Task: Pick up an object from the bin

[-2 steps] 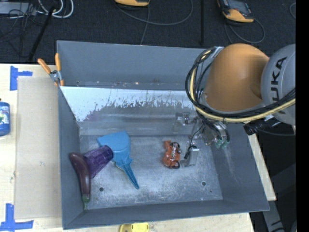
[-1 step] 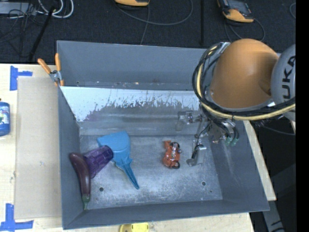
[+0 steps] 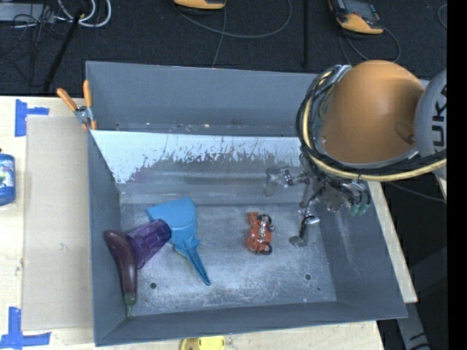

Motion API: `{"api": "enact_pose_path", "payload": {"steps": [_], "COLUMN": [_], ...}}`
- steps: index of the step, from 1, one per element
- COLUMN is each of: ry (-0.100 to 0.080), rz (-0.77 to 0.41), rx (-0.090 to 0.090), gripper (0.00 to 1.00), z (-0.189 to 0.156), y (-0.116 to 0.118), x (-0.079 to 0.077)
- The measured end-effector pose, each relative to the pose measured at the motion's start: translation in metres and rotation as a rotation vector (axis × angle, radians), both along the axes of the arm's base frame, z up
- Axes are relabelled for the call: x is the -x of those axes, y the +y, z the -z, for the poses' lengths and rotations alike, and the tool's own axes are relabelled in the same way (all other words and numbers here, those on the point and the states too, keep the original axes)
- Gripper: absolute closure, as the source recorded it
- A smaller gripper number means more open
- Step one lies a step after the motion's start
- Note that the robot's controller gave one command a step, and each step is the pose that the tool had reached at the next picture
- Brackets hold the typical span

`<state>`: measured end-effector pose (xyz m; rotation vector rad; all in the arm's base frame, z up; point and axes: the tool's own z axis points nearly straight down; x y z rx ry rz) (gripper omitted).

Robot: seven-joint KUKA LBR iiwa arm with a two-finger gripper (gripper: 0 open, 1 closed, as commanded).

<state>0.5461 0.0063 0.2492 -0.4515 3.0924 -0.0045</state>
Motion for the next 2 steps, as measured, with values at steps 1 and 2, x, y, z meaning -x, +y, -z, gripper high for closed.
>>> {"api": "enact_pose_path", "payload": {"steps": [1, 2], "ry": [0.012, 0.021], "rz": [0.108, 0.098], "rx": [-0.002, -0.001], "gripper": [0.00, 0.00], "z": [0.064, 0.093], "y": [0.007, 0.008], "x": [-0.010, -0.014]}}
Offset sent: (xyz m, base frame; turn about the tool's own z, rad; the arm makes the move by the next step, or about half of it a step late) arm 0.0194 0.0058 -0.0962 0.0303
